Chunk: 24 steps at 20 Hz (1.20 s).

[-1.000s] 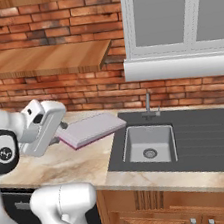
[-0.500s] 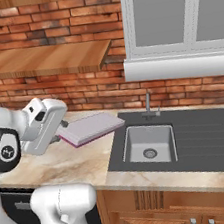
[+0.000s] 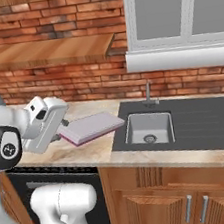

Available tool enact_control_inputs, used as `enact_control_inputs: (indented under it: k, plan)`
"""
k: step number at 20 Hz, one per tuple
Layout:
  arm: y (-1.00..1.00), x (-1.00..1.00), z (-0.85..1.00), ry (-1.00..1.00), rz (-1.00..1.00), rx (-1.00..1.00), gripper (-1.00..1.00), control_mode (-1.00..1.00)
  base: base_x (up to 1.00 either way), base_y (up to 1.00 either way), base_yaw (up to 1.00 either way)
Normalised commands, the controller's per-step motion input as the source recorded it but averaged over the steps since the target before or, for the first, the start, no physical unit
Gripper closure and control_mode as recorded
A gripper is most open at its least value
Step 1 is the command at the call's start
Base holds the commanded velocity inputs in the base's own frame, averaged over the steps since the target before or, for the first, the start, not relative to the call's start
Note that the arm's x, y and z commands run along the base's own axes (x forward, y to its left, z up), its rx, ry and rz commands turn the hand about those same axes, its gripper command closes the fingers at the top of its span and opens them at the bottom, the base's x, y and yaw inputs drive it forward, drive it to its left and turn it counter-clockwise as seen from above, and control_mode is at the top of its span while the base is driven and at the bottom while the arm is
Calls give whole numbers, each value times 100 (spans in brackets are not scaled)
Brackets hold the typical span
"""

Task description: The ice cube tray has been filled with water. Take the tray and place it in the freezer to make ice. Close the freezer door after placing the tray.

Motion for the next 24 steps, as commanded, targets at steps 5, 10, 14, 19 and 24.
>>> enact_control_inputs:
  k: [5,10,14,19,24]
  plan:
    - [0,0,0,0,0,0,100,100,-90,16,0]
    - [0,0,0,0,0,0,100,100,-72,0,-9]
    - [0,0,0,0,0,0,100,100,-40,0,-20]
    - [0,0,0,0,0,0,100,100,-14,-8,-28]
    - [0,0,0,0,0,0,100,100,-2,-1,-37]
